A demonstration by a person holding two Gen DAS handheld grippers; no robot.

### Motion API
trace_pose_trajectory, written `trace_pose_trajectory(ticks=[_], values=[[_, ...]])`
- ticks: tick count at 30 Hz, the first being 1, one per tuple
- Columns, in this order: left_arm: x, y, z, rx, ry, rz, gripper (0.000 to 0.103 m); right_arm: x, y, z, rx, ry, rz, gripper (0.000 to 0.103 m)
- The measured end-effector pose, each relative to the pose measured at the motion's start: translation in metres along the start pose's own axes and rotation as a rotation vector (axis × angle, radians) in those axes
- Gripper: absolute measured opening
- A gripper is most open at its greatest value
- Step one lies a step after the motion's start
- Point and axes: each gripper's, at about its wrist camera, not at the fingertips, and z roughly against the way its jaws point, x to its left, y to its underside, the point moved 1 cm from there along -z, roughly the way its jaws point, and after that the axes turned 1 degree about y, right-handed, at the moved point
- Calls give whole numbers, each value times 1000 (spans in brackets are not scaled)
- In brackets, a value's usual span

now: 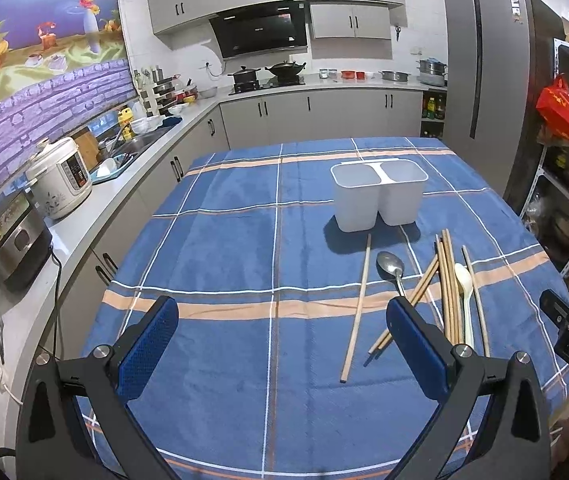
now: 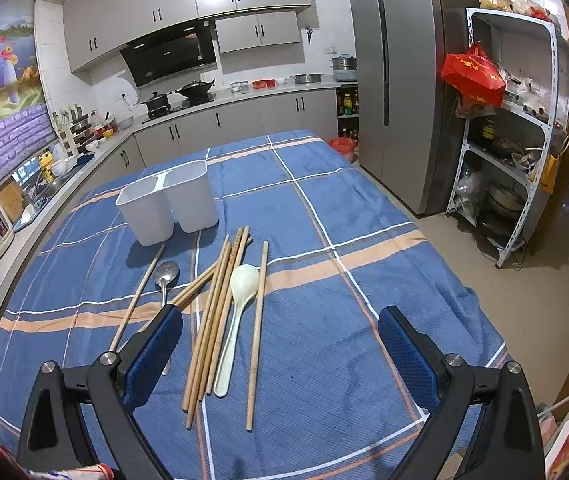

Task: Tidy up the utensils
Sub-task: 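Move both tools toward the loose chopsticks beside the white holder, then close the left tool on one chopstick while the right tool grasps another chopstick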

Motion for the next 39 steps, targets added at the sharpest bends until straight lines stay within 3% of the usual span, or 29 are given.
trace_pose_trajectory(ticks=[12,18,28,32,37,39], values=[[16,-3,-10,-37,-23,42,103,-6,8,-15,30,-36,59,100],[21,-9,-50,40,25,-3,103,-3,10,-49,158,-102,61,99],[-2,-17,-149,233,216,-17,101,8,-3,-102,273,-119,65,87],[-15,-22,-183,290,271,-42,84,9,-8,-123,318,-107,71,75],[-35,-26,-219,342,337,-78,72,11,-11,-144,364,-98,76,58],[-47,-24,-234,364,345,-115,63,14,-9,-149,384,-91,84,53]])
